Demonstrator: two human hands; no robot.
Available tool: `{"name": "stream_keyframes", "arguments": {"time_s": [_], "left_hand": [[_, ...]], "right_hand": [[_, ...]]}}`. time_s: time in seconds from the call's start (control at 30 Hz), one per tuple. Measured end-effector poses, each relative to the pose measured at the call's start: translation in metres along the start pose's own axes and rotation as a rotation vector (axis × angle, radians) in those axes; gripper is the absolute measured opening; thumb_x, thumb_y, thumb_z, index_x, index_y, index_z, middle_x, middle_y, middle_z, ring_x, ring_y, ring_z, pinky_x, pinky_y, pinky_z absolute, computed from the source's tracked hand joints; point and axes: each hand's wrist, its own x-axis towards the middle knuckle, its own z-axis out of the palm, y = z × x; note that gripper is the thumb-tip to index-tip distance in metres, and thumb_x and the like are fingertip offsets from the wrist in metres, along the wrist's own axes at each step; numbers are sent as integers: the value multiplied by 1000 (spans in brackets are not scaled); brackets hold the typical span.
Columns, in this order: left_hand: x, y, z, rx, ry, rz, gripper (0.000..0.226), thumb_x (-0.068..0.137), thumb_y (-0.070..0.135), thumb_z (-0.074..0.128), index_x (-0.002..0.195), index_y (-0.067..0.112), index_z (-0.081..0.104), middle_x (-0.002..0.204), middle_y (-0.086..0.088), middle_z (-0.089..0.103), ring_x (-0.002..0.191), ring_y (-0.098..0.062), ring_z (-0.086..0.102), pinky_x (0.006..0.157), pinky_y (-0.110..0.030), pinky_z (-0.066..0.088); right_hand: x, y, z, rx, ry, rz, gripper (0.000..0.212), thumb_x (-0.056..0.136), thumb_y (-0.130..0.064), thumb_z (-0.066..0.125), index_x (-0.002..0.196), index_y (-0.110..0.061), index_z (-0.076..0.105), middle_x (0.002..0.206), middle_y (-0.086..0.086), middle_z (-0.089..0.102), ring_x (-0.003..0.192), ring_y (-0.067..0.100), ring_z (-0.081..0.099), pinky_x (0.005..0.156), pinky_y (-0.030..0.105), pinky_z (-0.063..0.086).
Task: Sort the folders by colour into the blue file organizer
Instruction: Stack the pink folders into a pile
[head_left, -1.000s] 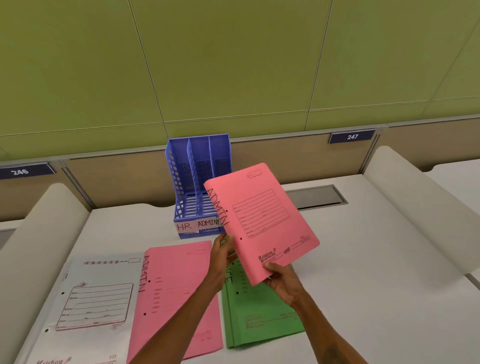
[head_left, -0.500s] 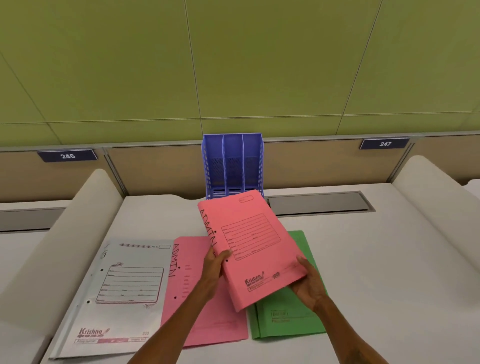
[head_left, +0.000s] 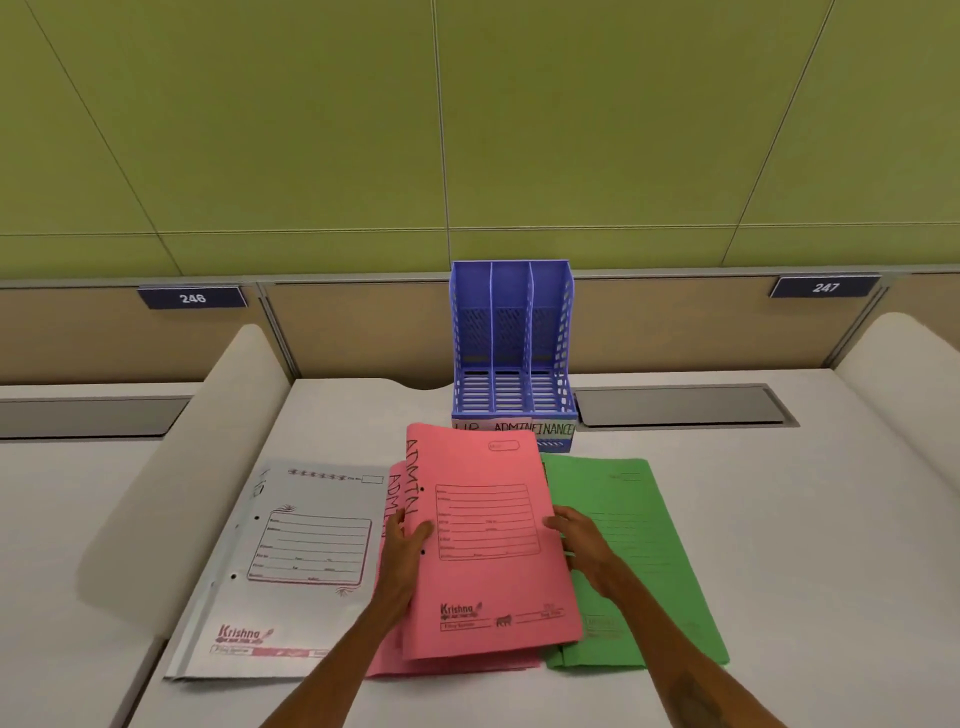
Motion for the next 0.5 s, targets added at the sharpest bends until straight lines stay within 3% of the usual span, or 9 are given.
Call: {"name": "stream_keyframes", "arguments": {"time_s": [0.07, 0.17, 0.3, 0.5], "left_hand": [[0, -4, -7, 109, 56, 24, 43, 88, 40, 60, 124, 25, 41, 114, -4, 64, 92, -26, 69, 82, -51, 57], [1, -7, -18, 227, 131, 73, 32, 92, 36, 59, 119, 19, 50, 107, -2, 63, 91, -23, 66, 80, -44, 57], [7, -13, -34, 364, 183, 110, 36, 89, 39, 63, 118, 19, 58, 107, -2, 60, 97, -25, 64, 78, -39, 56], [6, -12, -37, 433, 202, 122, 43, 88, 38, 65, 125, 18, 54, 107, -3, 68, 86, -21, 68, 76, -37, 57]], "right_hand": [[3, 1, 15, -22, 30, -14, 21, 95, -15, 51, 112, -14, 64, 109, 7, 71, 94, 25, 68, 72, 35, 52], [8, 2, 27, -83, 62, -18, 18, 92, -12, 52, 103, -11, 66, 105, 8, 72, 93, 27, 69, 78, 40, 55], [14, 4, 40, -181, 117, -4, 16, 86, -12, 54, 93, -12, 67, 98, 9, 72, 89, 27, 69, 82, 44, 57], [9, 7, 60, -256, 156, 3, 23, 89, -14, 55, 110, -13, 62, 107, 5, 67, 95, 24, 62, 76, 33, 50]]}}
